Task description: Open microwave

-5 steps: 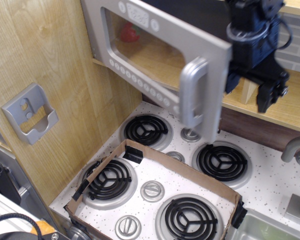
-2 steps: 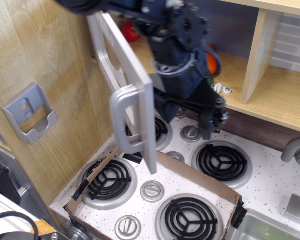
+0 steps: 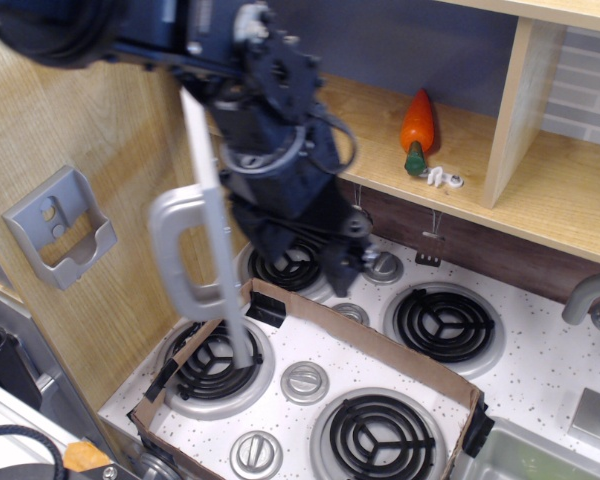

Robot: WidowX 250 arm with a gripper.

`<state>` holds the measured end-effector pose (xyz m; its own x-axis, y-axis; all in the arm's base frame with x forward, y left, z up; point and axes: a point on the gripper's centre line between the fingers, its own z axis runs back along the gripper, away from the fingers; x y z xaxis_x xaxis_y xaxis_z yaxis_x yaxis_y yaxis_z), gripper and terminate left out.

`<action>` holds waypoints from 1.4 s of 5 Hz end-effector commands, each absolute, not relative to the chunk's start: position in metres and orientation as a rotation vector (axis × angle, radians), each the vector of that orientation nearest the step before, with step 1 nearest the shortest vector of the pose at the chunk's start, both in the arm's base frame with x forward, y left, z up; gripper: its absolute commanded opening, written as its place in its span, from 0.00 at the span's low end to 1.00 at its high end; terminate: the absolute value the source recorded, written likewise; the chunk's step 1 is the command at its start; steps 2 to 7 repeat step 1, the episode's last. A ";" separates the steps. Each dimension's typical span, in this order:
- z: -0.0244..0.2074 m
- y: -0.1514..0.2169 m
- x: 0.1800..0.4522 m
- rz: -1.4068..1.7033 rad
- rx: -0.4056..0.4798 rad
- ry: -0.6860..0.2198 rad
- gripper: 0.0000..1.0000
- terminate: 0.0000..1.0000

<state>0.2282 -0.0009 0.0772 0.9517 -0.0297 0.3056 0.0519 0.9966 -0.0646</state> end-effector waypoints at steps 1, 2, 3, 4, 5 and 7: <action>0.089 -0.006 0.219 0.000 -0.043 -0.319 1.00 1.00; 0.089 -0.006 0.219 0.000 -0.043 -0.319 1.00 1.00; 0.089 -0.006 0.219 0.000 -0.043 -0.319 1.00 1.00; 0.089 -0.006 0.219 0.000 -0.043 -0.319 1.00 1.00; 0.089 -0.006 0.219 0.000 -0.043 -0.319 1.00 1.00; 0.089 -0.006 0.219 0.000 -0.043 -0.319 1.00 1.00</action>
